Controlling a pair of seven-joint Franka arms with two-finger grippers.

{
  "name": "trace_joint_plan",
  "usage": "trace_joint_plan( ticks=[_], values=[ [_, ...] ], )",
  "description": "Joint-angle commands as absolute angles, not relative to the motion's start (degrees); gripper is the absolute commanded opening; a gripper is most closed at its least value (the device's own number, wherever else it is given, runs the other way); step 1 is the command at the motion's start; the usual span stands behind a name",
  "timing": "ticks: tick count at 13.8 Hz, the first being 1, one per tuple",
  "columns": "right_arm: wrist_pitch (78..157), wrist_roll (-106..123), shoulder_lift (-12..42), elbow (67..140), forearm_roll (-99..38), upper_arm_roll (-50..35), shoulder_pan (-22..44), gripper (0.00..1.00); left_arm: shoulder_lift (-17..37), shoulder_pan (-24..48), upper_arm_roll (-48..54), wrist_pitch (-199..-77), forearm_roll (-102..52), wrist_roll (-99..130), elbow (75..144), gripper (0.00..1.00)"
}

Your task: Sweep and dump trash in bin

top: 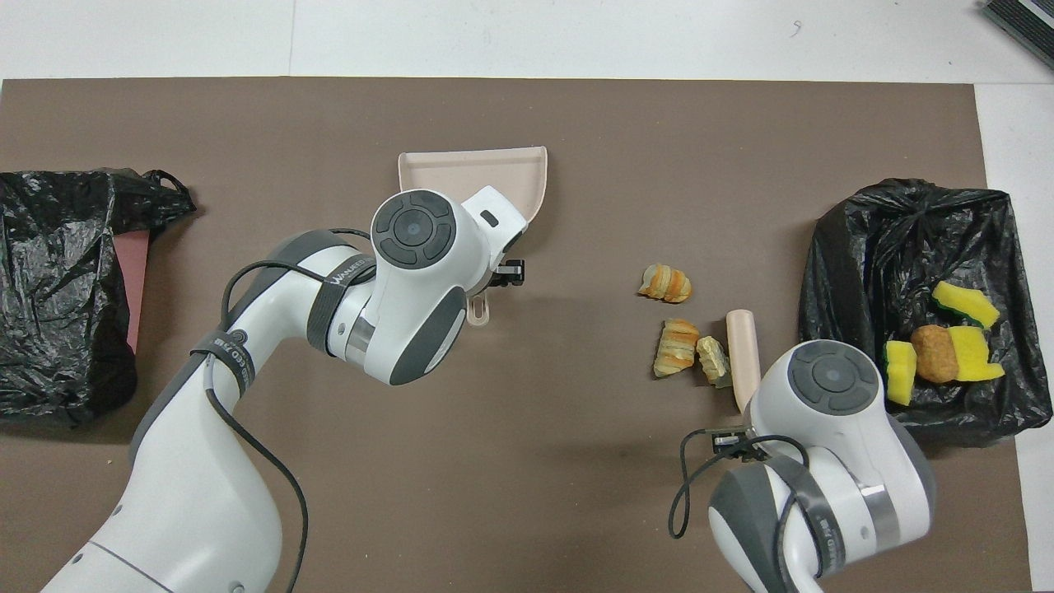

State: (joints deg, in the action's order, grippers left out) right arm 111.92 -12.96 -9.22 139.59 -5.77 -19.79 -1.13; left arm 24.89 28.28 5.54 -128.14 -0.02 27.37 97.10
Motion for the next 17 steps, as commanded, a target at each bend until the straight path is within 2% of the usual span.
trace_joint_plan(
  ticks=[1,4,7,11,14,16,17],
  values=[
    [112.6,-9.9,-7.8,138.1,-11.1,-20.0,0.3,0.0,22.5,28.0,5.0,-124.1,1.1,22.8,97.2,0.0],
    [111.4,-12.8,-6.6,133.9,-13.0,-20.0,2.2,0.0,17.9,25.0,5.0,-117.9,1.1,9.1,99.4,0.0],
    [105.4,-12.3,-9.7,129.9,-11.0,-19.3,1.1,0.0,10.2,23.2,4.8,-117.8,1.1,0.0,108.4,0.0],
    [106.3,-5.3,-10.4,129.3,5.2,-19.3,0.0,0.0,0.1,21.3,4.8,-118.6,1.1,-14.0,120.7,0.0],
    [107.0,4.7,-7.8,127.5,15.4,-19.3,-2.0,0.0,-4.3,21.3,4.8,-118.6,1.1,-23.8,127.2,0.0],
    [111.1,10.8,-6.1,126.3,18.5,-19.3,-5.3,0.0,-5.4,21.3,4.8,-116.7,1.1,-31.8,128.5,0.0],
    [110.8,10.8,-2.5,123.3,19.7,-19.3,-6.0,0.0,-5.5,21.4,4.9,-116.2,1.1,-34.2,128.5,0.0]
  ],
)
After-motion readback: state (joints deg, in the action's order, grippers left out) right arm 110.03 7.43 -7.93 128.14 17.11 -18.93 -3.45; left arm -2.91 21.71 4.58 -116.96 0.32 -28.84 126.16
